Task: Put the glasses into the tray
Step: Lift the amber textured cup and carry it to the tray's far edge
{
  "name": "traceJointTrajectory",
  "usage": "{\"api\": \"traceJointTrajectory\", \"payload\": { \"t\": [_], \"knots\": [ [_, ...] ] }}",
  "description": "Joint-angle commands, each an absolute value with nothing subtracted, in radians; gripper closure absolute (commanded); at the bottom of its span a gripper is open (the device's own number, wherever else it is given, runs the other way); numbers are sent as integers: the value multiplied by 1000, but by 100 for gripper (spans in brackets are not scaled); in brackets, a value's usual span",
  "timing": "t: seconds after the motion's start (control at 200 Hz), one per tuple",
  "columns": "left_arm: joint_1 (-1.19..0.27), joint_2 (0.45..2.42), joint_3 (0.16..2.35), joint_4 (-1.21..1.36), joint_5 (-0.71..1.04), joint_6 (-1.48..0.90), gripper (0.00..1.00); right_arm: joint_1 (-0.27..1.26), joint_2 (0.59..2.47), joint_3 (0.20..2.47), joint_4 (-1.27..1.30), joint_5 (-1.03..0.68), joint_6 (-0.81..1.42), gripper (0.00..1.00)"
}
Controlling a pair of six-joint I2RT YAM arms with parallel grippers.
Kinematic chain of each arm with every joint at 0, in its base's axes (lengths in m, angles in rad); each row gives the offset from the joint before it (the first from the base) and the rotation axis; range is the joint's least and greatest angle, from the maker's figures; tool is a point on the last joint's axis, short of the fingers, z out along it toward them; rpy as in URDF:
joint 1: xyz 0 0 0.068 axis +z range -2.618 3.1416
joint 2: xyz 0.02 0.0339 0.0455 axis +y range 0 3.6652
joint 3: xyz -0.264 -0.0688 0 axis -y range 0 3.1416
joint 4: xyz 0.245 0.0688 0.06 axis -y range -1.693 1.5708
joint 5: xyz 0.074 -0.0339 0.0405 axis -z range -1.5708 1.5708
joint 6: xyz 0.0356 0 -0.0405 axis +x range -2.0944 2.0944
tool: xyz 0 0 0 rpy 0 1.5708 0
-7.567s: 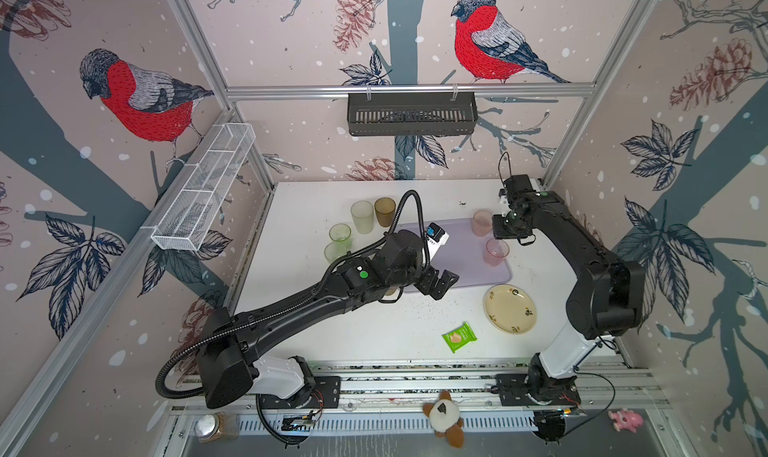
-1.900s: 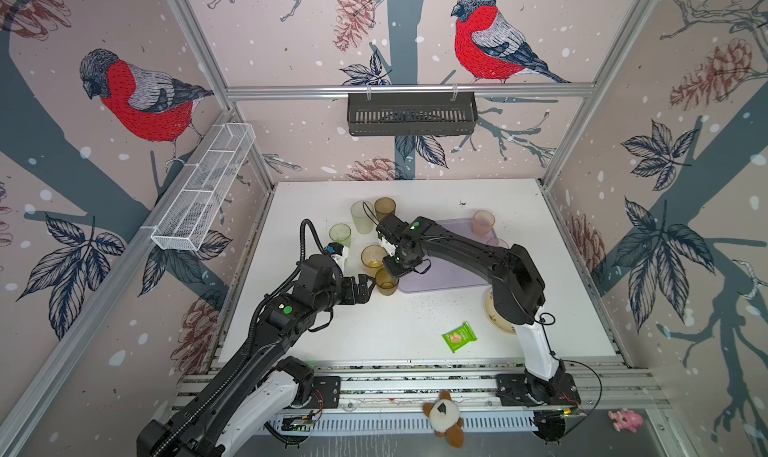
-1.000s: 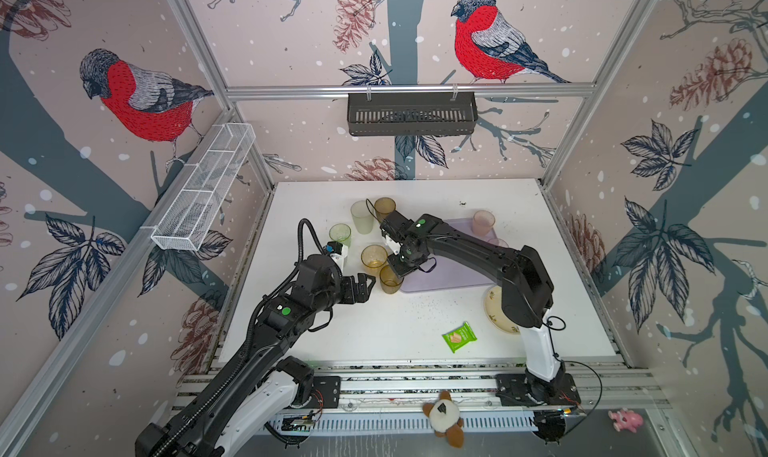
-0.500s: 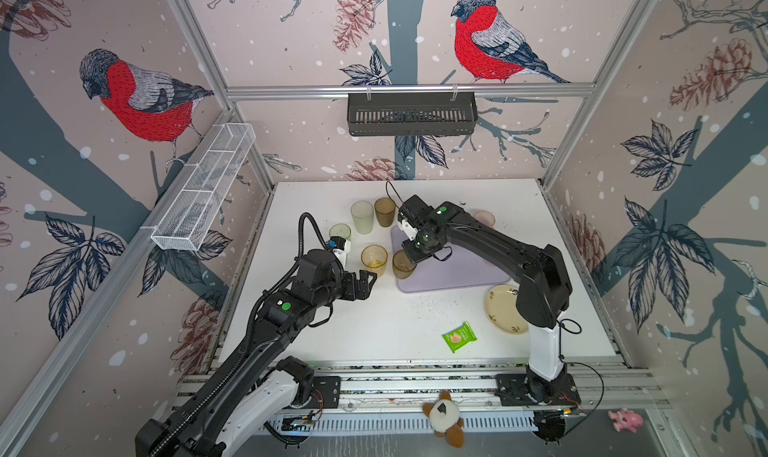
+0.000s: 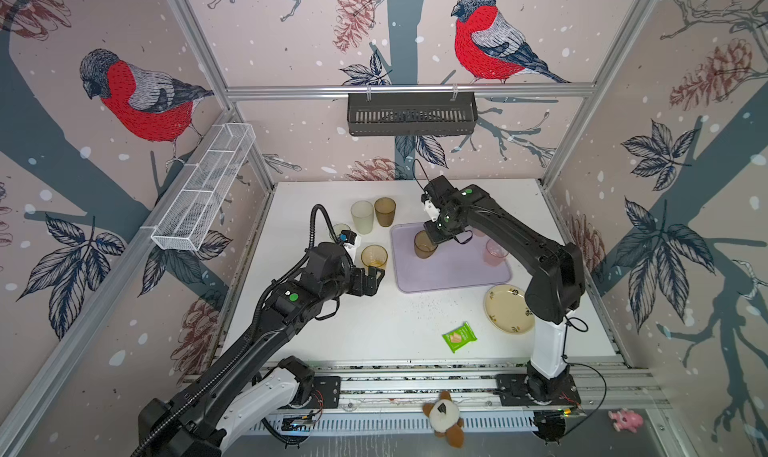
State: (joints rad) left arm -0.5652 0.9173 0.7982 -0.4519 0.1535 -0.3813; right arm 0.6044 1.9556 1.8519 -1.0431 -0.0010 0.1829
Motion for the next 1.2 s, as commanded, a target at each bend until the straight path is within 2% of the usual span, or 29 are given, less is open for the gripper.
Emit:
{"api": "traceJointTrajectory", "payload": {
  "t": [0.0, 0.555, 1.196],
  "knots": [
    [-588, 940, 816, -413, 119, -372, 5, 582, 1945, 1871, -1069, 24, 162, 97],
    [-644, 1071, 911, -311, 104, -419, 5, 475, 1992, 1958, -1068, 63, 175, 97],
    [-768, 1224, 992, -250, 83, -477, 5, 429, 2110, 2082, -1088, 120, 152, 96]
  ]
}}
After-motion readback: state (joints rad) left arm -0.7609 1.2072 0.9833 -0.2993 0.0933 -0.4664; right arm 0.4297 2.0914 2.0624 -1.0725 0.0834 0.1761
